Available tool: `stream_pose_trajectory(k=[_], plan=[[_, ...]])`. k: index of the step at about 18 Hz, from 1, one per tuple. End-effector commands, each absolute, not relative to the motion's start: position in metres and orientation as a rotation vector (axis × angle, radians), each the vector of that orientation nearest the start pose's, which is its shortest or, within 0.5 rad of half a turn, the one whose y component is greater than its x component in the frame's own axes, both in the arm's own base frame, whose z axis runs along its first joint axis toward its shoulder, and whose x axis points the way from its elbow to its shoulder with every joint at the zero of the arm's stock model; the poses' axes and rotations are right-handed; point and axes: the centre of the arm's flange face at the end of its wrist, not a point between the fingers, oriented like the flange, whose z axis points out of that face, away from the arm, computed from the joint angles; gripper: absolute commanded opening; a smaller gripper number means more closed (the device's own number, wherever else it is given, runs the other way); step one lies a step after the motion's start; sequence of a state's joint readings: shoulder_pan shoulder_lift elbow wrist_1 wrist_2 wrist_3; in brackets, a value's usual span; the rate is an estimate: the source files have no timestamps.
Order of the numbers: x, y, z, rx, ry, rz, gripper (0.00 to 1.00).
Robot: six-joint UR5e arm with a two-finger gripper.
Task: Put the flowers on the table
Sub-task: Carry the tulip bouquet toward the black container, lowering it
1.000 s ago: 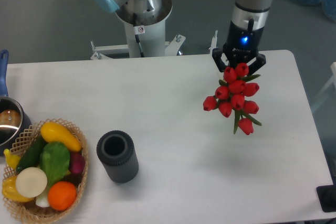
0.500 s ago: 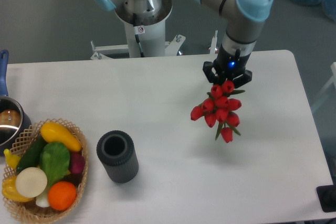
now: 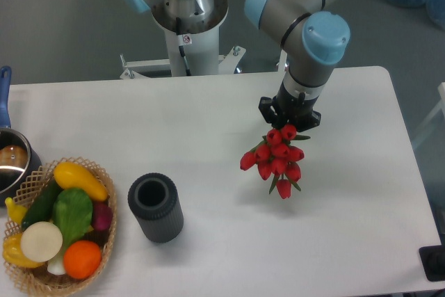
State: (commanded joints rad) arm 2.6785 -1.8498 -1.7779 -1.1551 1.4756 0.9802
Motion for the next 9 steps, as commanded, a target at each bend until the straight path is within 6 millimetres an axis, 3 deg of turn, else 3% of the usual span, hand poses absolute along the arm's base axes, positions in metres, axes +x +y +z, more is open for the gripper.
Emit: stream_pose_trajectory(k=[9], plan=[[-0.430,0.389,0.254,-3.114,-0.175,-0.221,0.27]])
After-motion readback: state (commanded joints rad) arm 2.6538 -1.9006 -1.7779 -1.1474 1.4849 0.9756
